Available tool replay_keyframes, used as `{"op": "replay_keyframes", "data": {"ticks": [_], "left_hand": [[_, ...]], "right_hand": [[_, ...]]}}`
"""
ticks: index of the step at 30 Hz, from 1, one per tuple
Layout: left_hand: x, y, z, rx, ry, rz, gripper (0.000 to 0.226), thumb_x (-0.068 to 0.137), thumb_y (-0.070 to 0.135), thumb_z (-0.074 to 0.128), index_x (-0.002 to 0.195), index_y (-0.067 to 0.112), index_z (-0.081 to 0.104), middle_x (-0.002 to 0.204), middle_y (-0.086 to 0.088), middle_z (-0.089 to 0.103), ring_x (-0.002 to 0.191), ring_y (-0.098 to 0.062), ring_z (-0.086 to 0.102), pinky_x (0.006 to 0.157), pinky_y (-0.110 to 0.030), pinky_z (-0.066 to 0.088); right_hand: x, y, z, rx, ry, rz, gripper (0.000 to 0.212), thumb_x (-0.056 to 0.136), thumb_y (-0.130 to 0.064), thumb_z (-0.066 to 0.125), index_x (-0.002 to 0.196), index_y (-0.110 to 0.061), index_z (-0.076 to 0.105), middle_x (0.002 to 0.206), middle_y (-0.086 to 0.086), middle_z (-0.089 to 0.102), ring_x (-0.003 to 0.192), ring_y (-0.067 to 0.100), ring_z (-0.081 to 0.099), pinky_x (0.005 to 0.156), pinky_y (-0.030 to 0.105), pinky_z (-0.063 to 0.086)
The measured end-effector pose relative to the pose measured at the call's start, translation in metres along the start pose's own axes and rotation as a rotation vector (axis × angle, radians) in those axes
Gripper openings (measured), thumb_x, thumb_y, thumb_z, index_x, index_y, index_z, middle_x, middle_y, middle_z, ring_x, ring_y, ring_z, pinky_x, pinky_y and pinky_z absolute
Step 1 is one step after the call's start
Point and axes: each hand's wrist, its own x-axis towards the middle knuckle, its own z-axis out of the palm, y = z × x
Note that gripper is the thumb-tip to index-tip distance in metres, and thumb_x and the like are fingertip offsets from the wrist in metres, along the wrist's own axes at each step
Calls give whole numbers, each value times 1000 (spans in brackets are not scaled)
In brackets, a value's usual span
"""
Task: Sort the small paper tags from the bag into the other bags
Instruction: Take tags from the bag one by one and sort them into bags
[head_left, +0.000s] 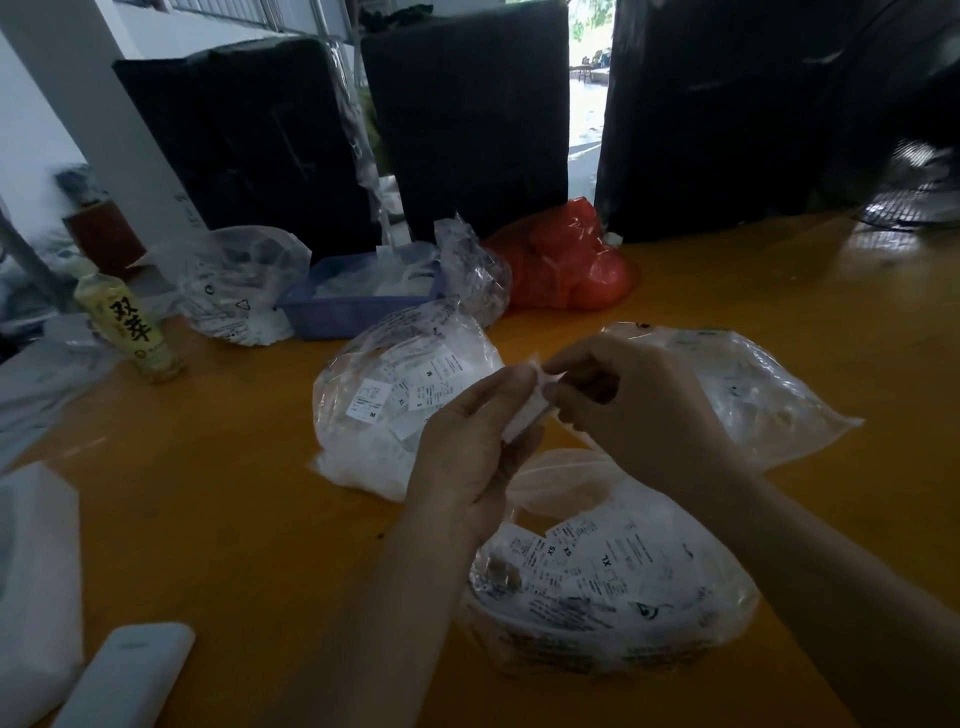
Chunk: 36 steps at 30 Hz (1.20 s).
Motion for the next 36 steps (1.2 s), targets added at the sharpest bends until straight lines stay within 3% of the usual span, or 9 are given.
{"op": "replay_keyframes", "data": {"ticks": [3, 7, 11, 14, 18, 24, 30, 33, 36], "left_hand": [[0, 5, -3, 298, -9, 154, 19, 80, 25, 86, 96, 33, 82, 100, 6, 80, 89, -7, 77, 67, -19, 57], [8, 13, -18, 694, 101, 459, 32, 89, 14, 80, 106, 41, 75, 98, 20, 76, 92, 5, 71, 70, -16, 58], [26, 29, -56, 1246, 433, 773, 30, 93, 8, 74, 117, 26, 74, 124, 7, 68, 112, -11, 65, 87, -23, 52], [37, 30, -78, 1528, 509, 666, 25, 95, 3, 69, 116, 15, 76, 135, -6, 61, 121, -23, 60, 89, -24, 48], [44, 20, -87, 1897, 479, 494, 27, 102, 23, 59, 124, 24, 74, 153, -4, 48, 142, -30, 34, 114, -47, 32], [47, 18, -77, 1880, 328, 476, 38, 109, 29, 39, 139, 22, 62, 140, 0, 60, 129, -24, 51, 105, -44, 40], [41, 23, -74, 1850, 375, 539, 35, 106, 27, 45, 136, 27, 65, 142, 6, 61, 136, -22, 46, 111, -44, 35], [37, 24, -64, 1674, 431, 699, 33, 103, 18, 49, 130, 23, 68, 138, 2, 64, 136, -22, 48, 114, -43, 34], [27, 19, -41, 1260, 316, 829, 26, 105, 21, 51, 121, 22, 71, 120, 9, 70, 116, -9, 60, 101, -27, 46]], "right_hand": [[4, 3, -6, 79, 22, 42, 17, 90, -24, 76, 96, -37, 66, 78, -13, 73, 69, 2, 71, 71, 29, 62], [11, 7, -12, 112, -5, 104, 9, 93, -24, 71, 98, -31, 67, 80, -8, 74, 69, 7, 72, 73, 36, 61], [23, 31, -31, -460, -72, 130, 16, 101, -21, 59, 90, -18, 70, 83, -3, 70, 73, 13, 65, 71, 32, 55], [26, 58, -36, -899, -241, 181, 22, 99, -12, 56, 87, -18, 74, 85, -2, 70, 76, 12, 64, 69, 26, 55], [22, 89, -24, -898, -447, 282, 22, 94, -17, 63, 115, -15, 68, 114, 6, 69, 104, 24, 66, 90, 37, 56], [25, 91, -21, -866, -363, 281, 20, 89, -2, 55, 87, -17, 70, 86, 4, 70, 75, 20, 66, 71, 36, 59], [29, 71, -42, -899, -295, 207, 38, 103, -29, 54, 69, -13, 64, 73, 1, 65, 71, 16, 62, 74, 31, 55], [32, 60, -48, -636, -233, 258, 41, 102, -25, 55, 68, -4, 63, 66, 11, 63, 56, 20, 52, 55, 30, 44], [27, 43, -52, -213, -146, 306, 22, 98, -30, 66, 81, -18, 73, 66, -4, 70, 55, 9, 62, 51, 23, 46]]}}
